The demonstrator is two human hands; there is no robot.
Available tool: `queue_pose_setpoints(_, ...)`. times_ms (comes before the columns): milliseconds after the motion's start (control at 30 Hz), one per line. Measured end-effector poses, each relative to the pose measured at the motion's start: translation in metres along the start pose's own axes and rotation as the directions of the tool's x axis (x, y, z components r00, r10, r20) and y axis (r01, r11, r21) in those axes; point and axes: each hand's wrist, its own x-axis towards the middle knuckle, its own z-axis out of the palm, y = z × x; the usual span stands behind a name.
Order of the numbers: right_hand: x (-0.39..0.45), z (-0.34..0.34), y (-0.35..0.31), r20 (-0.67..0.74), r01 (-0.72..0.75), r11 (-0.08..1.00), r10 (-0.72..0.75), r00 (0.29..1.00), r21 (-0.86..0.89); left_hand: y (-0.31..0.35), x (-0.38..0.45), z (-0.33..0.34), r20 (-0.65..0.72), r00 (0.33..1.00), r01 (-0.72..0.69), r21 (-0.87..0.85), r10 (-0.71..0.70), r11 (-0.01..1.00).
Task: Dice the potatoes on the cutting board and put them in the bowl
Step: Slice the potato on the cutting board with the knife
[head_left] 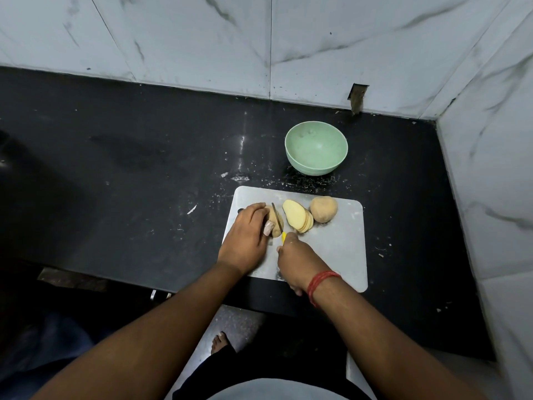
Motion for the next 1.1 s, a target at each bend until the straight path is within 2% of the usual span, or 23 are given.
queue_pose_setpoints(100, 0.002, -0.002, -0.006, 0.043, -0.006, 0.995, 0.01, 0.999, -0.096, -0.002, 0.001, 0.001, 0.003, 1.0, -0.007, 0.01, 0.007, 1.0)
queue_pose_setpoints(233, 0.005, -0.006, -0.017, 0.145, 0.102, 0.93, -0.054, 0.988, -0.353, -0.004, 0.002, 0.002, 0.001, 1.0, -0.004, 0.014, 0.004, 1.0)
queue_pose_setpoints(367, -0.005, -0.026, -0.023, 0.17, 0.071, 0.94, -0.014, 0.985, -0.335, -0.001, 0.001, 0.0, 0.001, 1.0, 0.001, 0.031, -0.001, 1.0)
queue_pose_setpoints(433, -0.002, -0.024, -0.019, 0.179, 0.119, 0.908, -0.049, 0.983, -0.402, 0.002, 0.001, 0.0, -0.006, 1.0, 0.004, 0.042, -0.004, 0.999)
queue_pose_setpoints(500, -0.002, -0.02, -0.017, 0.157, 0.126, 0.908, -0.068, 0.985, -0.4, 0.003, 0.002, -0.001, -0.009, 1.0, 0.008, 0.059, -0.008, 0.998)
queue_pose_setpoints(533, -0.002, -0.017, -0.017, 0.159, 0.09, 0.916, -0.029, 0.987, -0.39, 0.003, 0.002, -0.002, -0.008, 1.0, 0.012, 0.066, -0.012, 0.998)
queue_pose_setpoints(567, 0.0, -0.011, -0.015, 0.154, 0.029, 0.938, 0.026, 0.988, -0.347, 0.004, 0.002, -0.002, -0.006, 1.0, 0.015, 0.07, -0.014, 0.997)
queue_pose_setpoints(633, 0.007, 0.0, 0.0, 0.072, 0.024, 0.988, -0.013, 0.997, -0.153, 0.004, 0.002, -0.002, -0.007, 1.0, 0.011, 0.074, -0.011, 0.997)
queue_pose_setpoints(867, -0.013, 0.018, 0.023, 0.031, 0.042, 0.994, -0.039, 0.999, -0.104, 0.003, 0.002, -0.001, -0.017, 1.0, -0.001, 0.072, 0.002, 0.997)
queue_pose_setpoints(967, -0.024, 0.02, 0.032, 0.061, 0.043, 0.994, -0.037, 0.997, -0.098, 0.002, 0.001, -0.001, -0.018, 1.0, 0.007, 0.077, -0.006, 0.997)
queue_pose_setpoints(1100, -0.033, 0.024, 0.042, 0.043, 0.041, 0.995, -0.037, 0.998, -0.096, 0.004, 0.001, -0.003, -0.003, 1.0, 0.028, 0.027, -0.028, 0.999)
